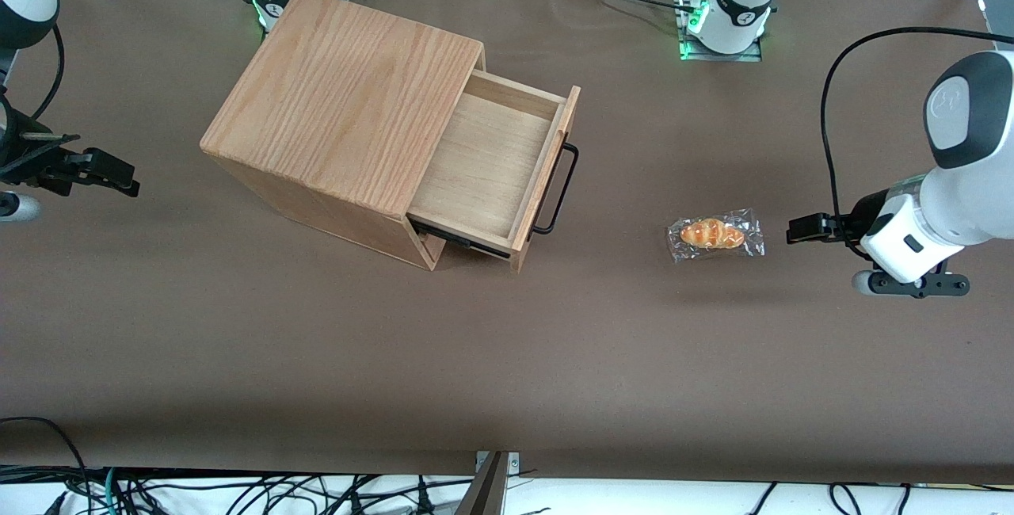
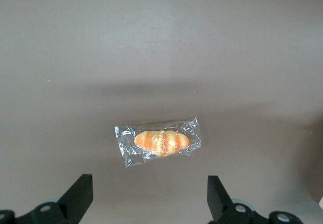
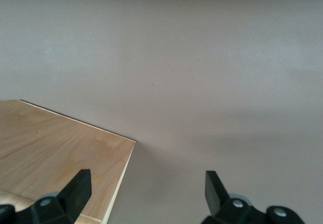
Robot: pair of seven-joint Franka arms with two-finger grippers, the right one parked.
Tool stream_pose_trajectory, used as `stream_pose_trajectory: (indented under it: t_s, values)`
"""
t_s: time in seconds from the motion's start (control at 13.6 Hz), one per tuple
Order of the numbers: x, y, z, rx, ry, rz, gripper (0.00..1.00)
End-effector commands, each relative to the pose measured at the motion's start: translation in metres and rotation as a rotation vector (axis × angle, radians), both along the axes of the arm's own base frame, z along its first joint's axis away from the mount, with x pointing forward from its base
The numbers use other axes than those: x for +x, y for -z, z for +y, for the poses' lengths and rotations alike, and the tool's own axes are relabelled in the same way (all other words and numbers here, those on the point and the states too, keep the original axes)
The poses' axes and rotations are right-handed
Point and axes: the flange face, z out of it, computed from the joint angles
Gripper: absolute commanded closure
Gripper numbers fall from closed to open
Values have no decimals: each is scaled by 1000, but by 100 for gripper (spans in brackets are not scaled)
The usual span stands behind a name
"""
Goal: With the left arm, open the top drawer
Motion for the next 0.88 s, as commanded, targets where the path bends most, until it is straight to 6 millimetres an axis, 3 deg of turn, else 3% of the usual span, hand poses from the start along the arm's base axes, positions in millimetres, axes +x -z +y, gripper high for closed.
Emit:
stream_pose_trajectory:
  t_s: [0.0, 0.37, 0.81]
  values:
    - [-8, -17, -2, 12, 28, 5, 0]
    - [-8, -17, 31, 87, 15, 11, 0]
    - [-1, -16, 48, 103, -7, -29, 0]
